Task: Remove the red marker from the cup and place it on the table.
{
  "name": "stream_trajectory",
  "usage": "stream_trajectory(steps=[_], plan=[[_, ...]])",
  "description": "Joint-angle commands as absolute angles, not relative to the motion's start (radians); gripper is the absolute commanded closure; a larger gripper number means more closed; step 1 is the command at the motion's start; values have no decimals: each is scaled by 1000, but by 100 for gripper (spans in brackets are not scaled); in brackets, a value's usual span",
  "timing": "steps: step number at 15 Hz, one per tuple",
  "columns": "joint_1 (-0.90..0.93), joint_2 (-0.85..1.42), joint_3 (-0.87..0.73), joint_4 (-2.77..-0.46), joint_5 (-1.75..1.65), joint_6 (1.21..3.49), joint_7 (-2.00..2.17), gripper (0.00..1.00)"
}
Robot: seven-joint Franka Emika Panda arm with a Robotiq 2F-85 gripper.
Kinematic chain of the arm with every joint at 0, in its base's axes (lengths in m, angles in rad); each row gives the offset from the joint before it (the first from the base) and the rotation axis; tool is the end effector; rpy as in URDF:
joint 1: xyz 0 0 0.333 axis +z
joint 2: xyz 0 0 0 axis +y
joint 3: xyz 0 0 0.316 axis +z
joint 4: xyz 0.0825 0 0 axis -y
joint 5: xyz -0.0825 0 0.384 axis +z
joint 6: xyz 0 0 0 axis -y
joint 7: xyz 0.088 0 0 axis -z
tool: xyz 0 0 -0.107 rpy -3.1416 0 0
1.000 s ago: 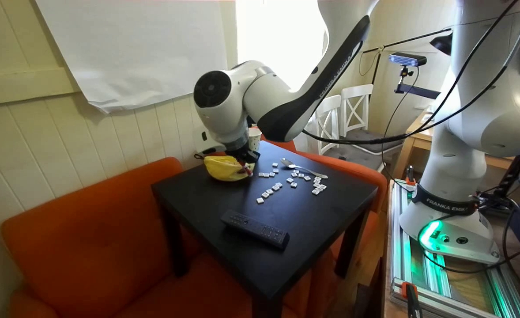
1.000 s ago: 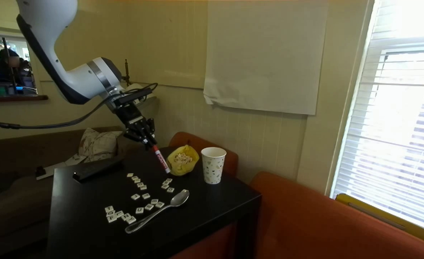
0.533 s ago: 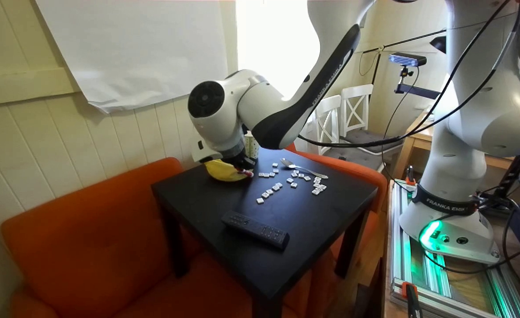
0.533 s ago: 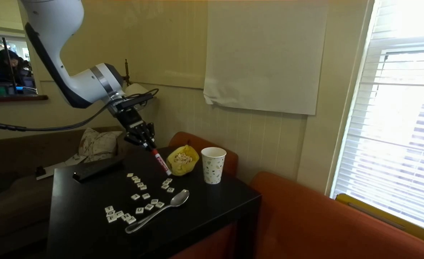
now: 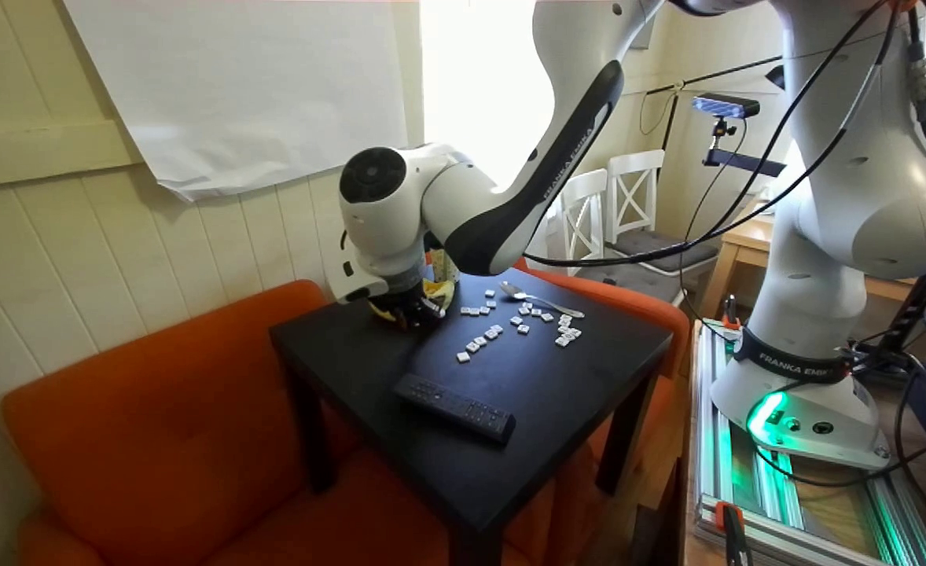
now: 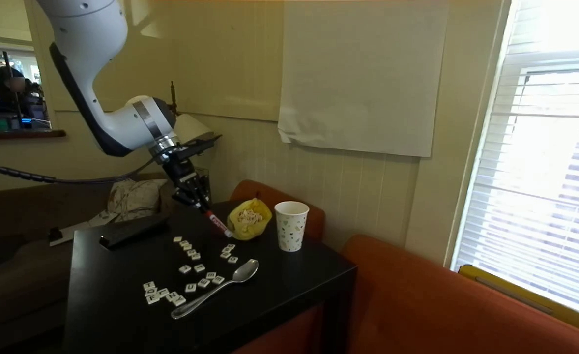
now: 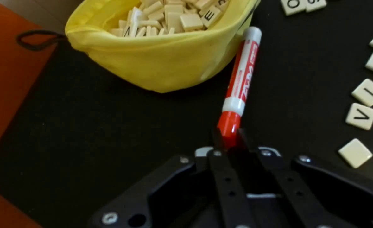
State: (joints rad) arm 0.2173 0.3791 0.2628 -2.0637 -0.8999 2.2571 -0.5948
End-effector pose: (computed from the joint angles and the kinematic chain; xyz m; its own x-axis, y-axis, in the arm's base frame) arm 0.5243 0.2469 0.2455 -0.0633 0.8731 -0.4835 0.9583 0.1885 0.2148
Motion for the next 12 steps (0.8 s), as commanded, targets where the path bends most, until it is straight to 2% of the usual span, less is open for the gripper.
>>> stream_trajectory(steps=[1, 3, 4, 5, 6, 12], plan=[[184, 415, 265, -2051, -841, 2337, -677, 96], [173, 413, 262, -2054, -816, 2357, -703, 96], [164, 401, 265, -2060, -797, 2367, -723, 59], [157, 378, 267, -2071, -778, 2377, -742, 58], [150, 341, 270, -2089, -759, 2390, -759, 53], [44, 45, 359, -2249, -371, 2515, -980, 11]])
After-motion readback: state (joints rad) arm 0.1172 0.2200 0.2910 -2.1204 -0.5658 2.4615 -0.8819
